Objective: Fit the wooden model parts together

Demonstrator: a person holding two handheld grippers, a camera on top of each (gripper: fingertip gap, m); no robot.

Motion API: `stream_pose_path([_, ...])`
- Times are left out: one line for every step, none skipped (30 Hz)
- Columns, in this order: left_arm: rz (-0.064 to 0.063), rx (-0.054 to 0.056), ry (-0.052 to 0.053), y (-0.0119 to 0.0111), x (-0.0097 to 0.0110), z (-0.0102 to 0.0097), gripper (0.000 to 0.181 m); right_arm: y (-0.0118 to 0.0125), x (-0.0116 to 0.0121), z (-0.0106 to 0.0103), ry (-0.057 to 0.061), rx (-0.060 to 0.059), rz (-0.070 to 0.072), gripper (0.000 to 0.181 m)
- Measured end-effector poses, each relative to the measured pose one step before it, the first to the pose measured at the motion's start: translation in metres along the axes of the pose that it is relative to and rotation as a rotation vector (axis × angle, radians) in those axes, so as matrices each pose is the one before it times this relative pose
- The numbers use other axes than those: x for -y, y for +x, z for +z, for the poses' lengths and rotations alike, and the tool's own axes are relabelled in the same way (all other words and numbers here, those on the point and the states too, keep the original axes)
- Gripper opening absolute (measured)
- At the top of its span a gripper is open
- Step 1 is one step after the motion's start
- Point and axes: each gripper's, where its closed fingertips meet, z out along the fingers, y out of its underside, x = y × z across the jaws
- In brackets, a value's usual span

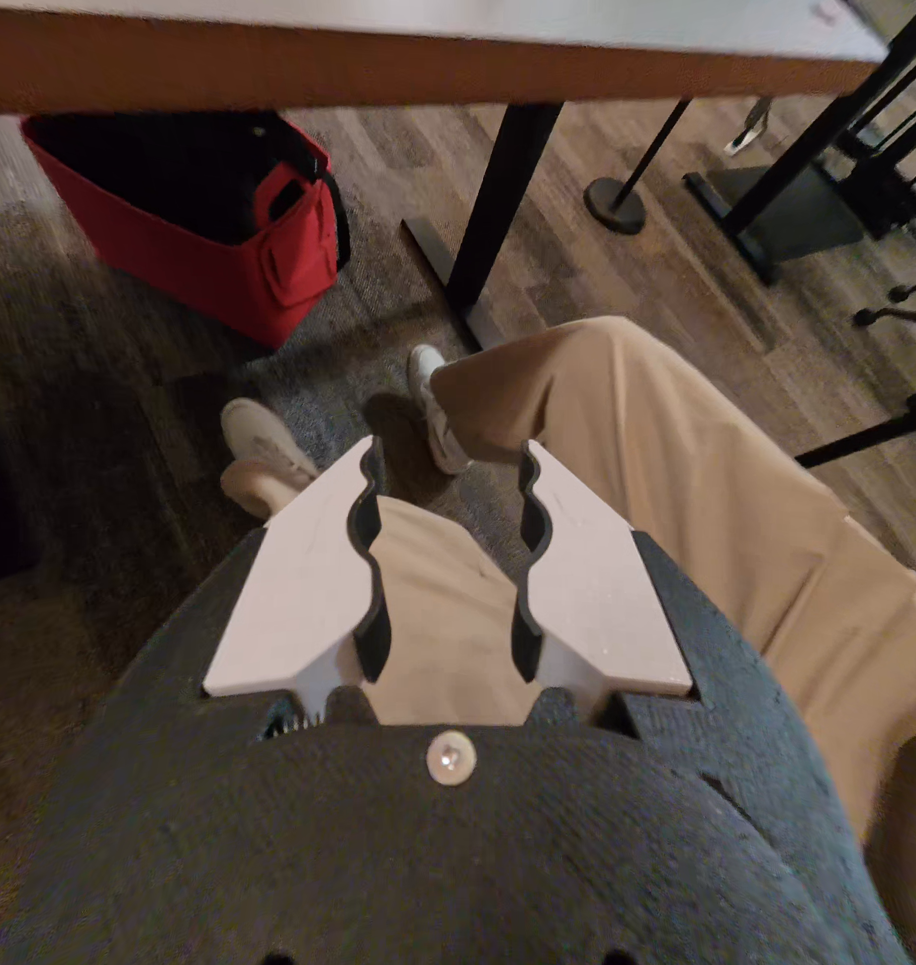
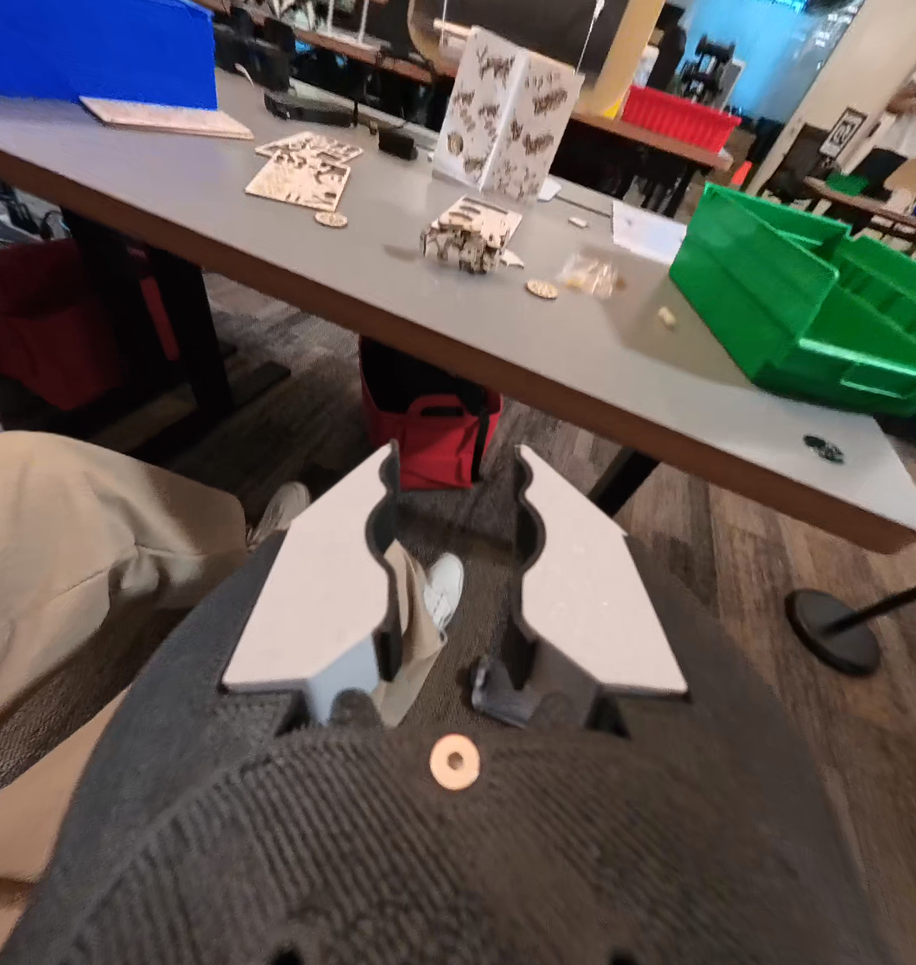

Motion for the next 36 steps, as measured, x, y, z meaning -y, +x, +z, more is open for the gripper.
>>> stream_pose_path([-0.0223, -0.0247, 0.0155, 0.00177, 0.00942, 0.00646, 0.053, 0.00498, 0.00327, 0.00846, 0.0129, 0.0030, 0.0003, 0.041])
stream_pose_path([-0.0276, -0.0314, 0.0141, 0.00235, 0.00928, 0.00636, 0.054, 0.00634, 0.00151, 0.00881, 0.0065, -0.0019, 0.0060, 0.042])
stream_pose_path([-0.0261, -0.0358, 0.0181, 0.00271, 0.00969, 0.00617, 0.055, 0.00701, 0.00074, 0.00886, 0.0026, -0.0037, 0.0108, 0.042])
stream_pose_path([-0.0225, -0.0348, 0.0213, 0.00232, 0.00949, 0.00636, 0.055, 0.00716, 0.00066, 0.00893, 0.0017, -0.0041, 0.0118, 0.043])
stream_pose_path([-0.0139, -0.0302, 0.0161, 0.00142, 0.00808, 0.00639, 0.054, 0.00726, 0.00109, 0.00907, 0.0035, -0.0056, 0.0130, 0.043])
stream_pose_path([-0.0047, -0.0192, 0.0108, -0.00033, 0.00692, 0.00665, 0.054, 0.00648, 0.00152, 0.00942, 0.0056, -0.0026, 0.0141, 0.044])
stream_pose_path([0.0032, -0.0112, 0.0066, -0.00152, 0.00598, 0.00668, 0.054, 0.00553, 0.00123, 0.00972, 0.0043, 0.0011, 0.0154, 0.044])
stream_pose_path([0.0130, -0.0053, 0.0018, -0.00226, 0.00534, 0.00675, 0.054, 0.00486, 0.00103, 0.01025, 0.0024, 0.0036, 0.0142, 0.044])
stream_pose_path([0.0201, -0.0006, 0.0014, -0.00270, 0.00623, 0.00658, 0.054, 0.00449, 0.00118, 0.01060, 0.0008, 0.0036, 0.0096, 0.044])
stream_pose_path([0.0245, -0.0051, 0.0104, -0.00136, 0.00836, 0.00650, 0.053, 0.00437, 0.00159, 0.01100, -0.0011, 0.0021, 0.0049, 0.044])
stream_pose_path([0.0323, -0.0328, 0.0262, 0.00373, 0.01163, 0.00644, 0.052, 0.00406, 0.00238, 0.01107, -0.0038, 0.0024, 0.0056, 0.043])
stream_pose_path([0.0361, -0.0507, 0.0373, 0.00708, 0.01398, 0.00666, 0.051, 0.00327, 0.00398, 0.01154, -0.0037, 0.0085, 0.0104, 0.043])
stream_pose_path([0.0344, -0.0424, 0.0366, 0.00572, 0.01481, 0.00792, 0.049, 0.00209, 0.00704, 0.01185, 0.0046, 0.0167, 0.0150, 0.044])
stream_pose_path([0.0359, -0.0347, 0.0320, 0.00355, 0.01414, 0.00947, 0.048, 0.00201, 0.00993, 0.01213, 0.0146, 0.0180, 0.0169, 0.045])
stream_pose_path([0.0351, -0.0269, 0.0214, 0.00119, 0.01248, 0.01048, 0.048, 0.00318, 0.01195, 0.01271, 0.0222, 0.0128, 0.0172, 0.045])
stream_pose_path([0.0331, -0.0183, 0.0112, -0.00144, 0.01130, 0.01108, 0.048, 0.00414, 0.01323, 0.01370, 0.0291, 0.0107, 0.0173, 0.045])
stream_pose_path([0.0305, -0.0079, 0.0075, -0.00389, 0.01166, 0.01140, 0.047, 0.00535, 0.01269, 0.01506, 0.0270, 0.0098, 0.0127, 0.046])
stream_pose_path([0.0260, 0.0014, 0.0113, -0.00611, 0.01260, 0.01122, 0.047, 0.00700, 0.01013, 0.01689, 0.0111, 0.0043, 0.0029, 0.048])
stream_pose_path([0.0174, 0.0068, 0.0159, -0.00788, 0.01336, 0.01111, 0.048, 0.00839, 0.00700, 0.01826, -0.0091, -0.0014, -0.0083, 0.050])
stream_pose_path([0.0071, 0.0071, 0.0145, -0.00834, 0.01346, 0.01063, 0.048, 0.01050, 0.00386, 0.01925, -0.0297, -0.0142, -0.0230, 0.053])
stream_pose_path([0.0021, 0.0048, 0.0173, -0.00744, 0.01379, 0.01014, 0.049, 0.01130, 0.00189, 0.01932, -0.0424, -0.0253, -0.0328, 0.054])
stream_pose_path([0.0043, -0.0068, 0.0186, -0.00466, 0.01311, 0.00957, 0.049, 0.00883, 0.00276, 0.01860, -0.0387, -0.0160, -0.0345, 0.054])
stream_pose_path([0.0021, -0.0055, -0.0008, -0.00413, 0.00914, 0.00946, 0.051, 0.00654, 0.00420, 0.01639, -0.0309, -0.0058, -0.0292, 0.055])
stream_pose_path([-0.0104, 0.0081, -0.0299, -0.00537, 0.00321, 0.00769, 0.056, 0.00611, 0.00337, 0.01275, -0.0255, -0.0100, -0.0221, 0.056])
stream_pose_path([0.0001, 0.0051, -0.0335, -0.00437, -0.00051, 0.00560, 0.057, 0.00723, 0.00045, 0.00917, -0.0240, -0.0239, -0.0103, 0.055])
stream_pose_path([0.0095, 0.0100, -0.0238, -0.00473, -0.00236, 0.00352, 0.059, 0.00527, -0.00090, 0.00648, -0.0140, -0.0180, 0.0088, 0.053])
stream_pose_path([0.0047, 0.0228, -0.0067, -0.00598, -0.00294, 0.00145, 0.061, -0.00090, -0.00071, 0.00400, 0.0056, 0.0140, 0.0229, 0.052])
stream_pose_path([-0.0059, 0.0228, 0.0069, -0.00550, -0.00383, -0.00026, 0.063, -0.00435, -0.00281, 0.00191, 0.0128, 0.0305, 0.0215, 0.049])
stream_pose_path([-0.0192, 0.0147, -0.0010, -0.00399, -0.00727, -0.00159, 0.062, -0.00191, -0.00716, 0.00045, 0.0044, 0.0125, 0.0125, 0.046])
stream_pose_path([-0.0294, 0.0044, -0.0061, -0.00284, -0.00895, -0.00184, 0.062, 0.00093, -0.01033, -0.00133, -0.0016, -0.0047, 0.0063, 0.044])
stream_pose_path([-0.0407, -0.0014, -0.0021, -0.00198, -0.00744, -0.00137, 0.061, 0.00164, -0.01051, -0.00301, -0.0006, -0.0069, 0.0096, 0.041])
stream_pose_path([-0.0566, -0.0220, 0.0024, 0.00138, -0.00461, 0.00005, 0.061, 0.00216, -0.01037, -0.00441, -0.0126, -0.0062, 0.0212, 0.041])
stream_pose_path([-0.0638, -0.0570, -0.0102, 0.00663, -0.00416, 0.00278, 0.059, 0.00399, -0.00807, -0.00407, -0.0282, -0.0079, 0.0468, 0.041])
stream_pose_path([-0.0598, -0.0738, -0.0325, 0.00867, -0.00493, 0.00555, 0.054, 0.00283, -0.00185, -0.00252, -0.0256, 0.0118, 0.0651, 0.042])
stream_pose_path([-0.0593, -0.0615, -0.0268, 0.00606, -0.00115, 0.00825, 0.050, 0.00060, 0.00476, -0.00075, -0.0083, 0.0290, 0.0563, 0.042])
stream_pose_path([-0.0529, -0.0576, 0.0025, 0.00537, 0.00527, 0.00978, 0.050, 0.00028, 0.00681, 0.00148, -0.0003, 0.0249, 0.0255, 0.040])
